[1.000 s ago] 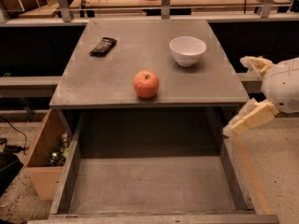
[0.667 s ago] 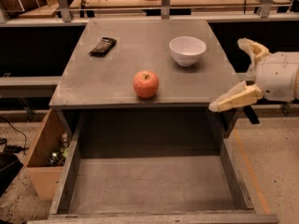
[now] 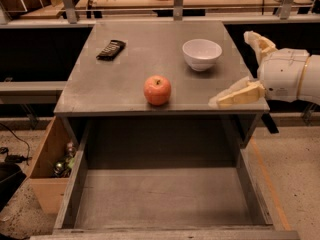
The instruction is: Place apple into top drawer
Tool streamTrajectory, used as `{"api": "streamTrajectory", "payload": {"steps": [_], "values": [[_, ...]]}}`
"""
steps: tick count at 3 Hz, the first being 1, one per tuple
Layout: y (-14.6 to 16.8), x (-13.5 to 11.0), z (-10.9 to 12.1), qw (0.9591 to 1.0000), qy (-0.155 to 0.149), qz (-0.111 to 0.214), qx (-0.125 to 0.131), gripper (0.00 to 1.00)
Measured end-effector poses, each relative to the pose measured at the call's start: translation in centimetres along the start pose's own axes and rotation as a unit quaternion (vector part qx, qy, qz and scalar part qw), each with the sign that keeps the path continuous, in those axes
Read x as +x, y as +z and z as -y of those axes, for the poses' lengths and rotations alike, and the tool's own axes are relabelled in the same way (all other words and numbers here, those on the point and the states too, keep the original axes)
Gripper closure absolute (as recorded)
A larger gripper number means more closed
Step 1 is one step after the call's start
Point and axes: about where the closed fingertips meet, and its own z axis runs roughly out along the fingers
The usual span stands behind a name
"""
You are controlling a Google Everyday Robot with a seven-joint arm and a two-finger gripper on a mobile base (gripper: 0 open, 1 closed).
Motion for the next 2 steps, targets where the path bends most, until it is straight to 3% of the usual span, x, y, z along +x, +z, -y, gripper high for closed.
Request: {"api": "streamTrajectory", "payload": {"steps": [2], "values": [[6.7,1.1,-0.7,0.9972,0.024,0.018,-0.069,0.0]]}}
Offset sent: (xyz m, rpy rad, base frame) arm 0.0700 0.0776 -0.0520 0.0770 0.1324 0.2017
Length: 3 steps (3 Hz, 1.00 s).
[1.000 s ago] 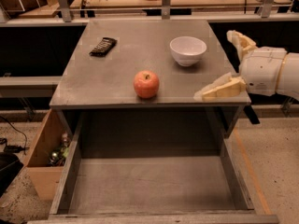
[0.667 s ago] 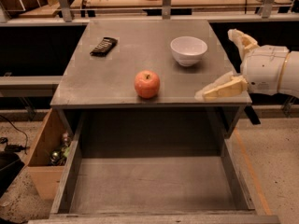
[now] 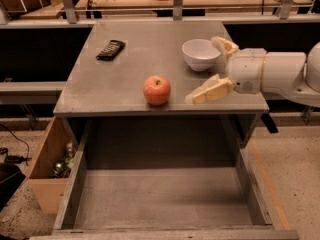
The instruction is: Place apple into top drawer
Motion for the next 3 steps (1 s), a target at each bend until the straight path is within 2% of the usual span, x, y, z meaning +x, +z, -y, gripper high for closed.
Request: {"api": "streamTrajectory", "payload": {"steps": [1,2,3], "values": [[2.9,1.2,0.8,0.9995,0.02,0.009,-0.023,0.0],[6.5,2.6,0.5,0.9971,0.043,0.03,-0.056,0.0],[8.6,3.3,-0.5,0.9946,0.055,0.04,-0.078,0.0]]}}
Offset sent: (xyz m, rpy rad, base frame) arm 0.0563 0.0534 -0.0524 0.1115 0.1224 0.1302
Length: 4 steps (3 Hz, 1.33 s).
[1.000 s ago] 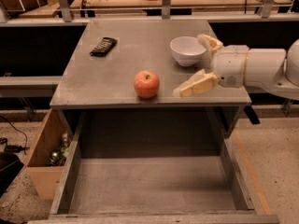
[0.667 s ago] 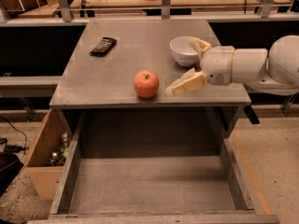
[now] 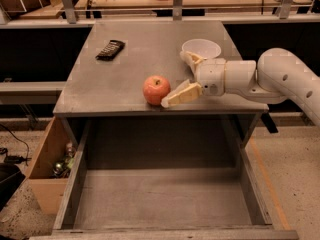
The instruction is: Place apple into top drawer
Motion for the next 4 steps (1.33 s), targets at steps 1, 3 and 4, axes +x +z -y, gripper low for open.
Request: {"api": "streamTrajectory", "payload": {"steps": [1,3,4], "values": [[1.5,0.2,-1.3,0.9998,0.0,0.003,-0.017,0.0],[4.3,1.6,-4.9,0.9983,0.01,0.023,-0.052,0.39],[6.0,2.8,-6.6,0.9971,0.023,0.032,-0.065,0.64]]}}
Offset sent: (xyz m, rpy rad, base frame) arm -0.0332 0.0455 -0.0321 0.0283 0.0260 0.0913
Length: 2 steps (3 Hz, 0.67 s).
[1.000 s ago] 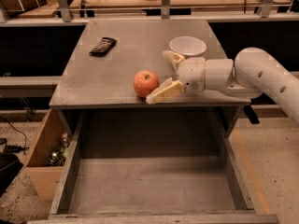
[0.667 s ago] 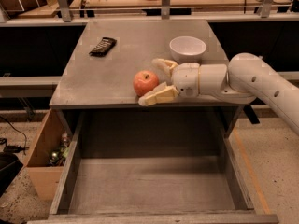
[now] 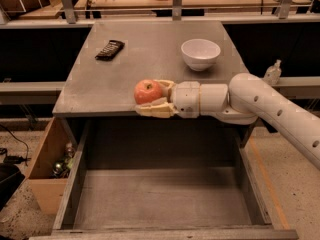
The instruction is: Place apple into top drawer
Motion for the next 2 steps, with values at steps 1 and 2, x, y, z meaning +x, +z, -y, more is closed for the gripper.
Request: {"api": "streamTrajectory", "payload": {"steps": [1,2], "values": [[0.12,-0.16,-0.04,1.0,-0.001,0.0,-0.002,0.86],[0.33,-0.23,-0.15,1.0,-0.001,0.0,-0.004,1.0]]}}
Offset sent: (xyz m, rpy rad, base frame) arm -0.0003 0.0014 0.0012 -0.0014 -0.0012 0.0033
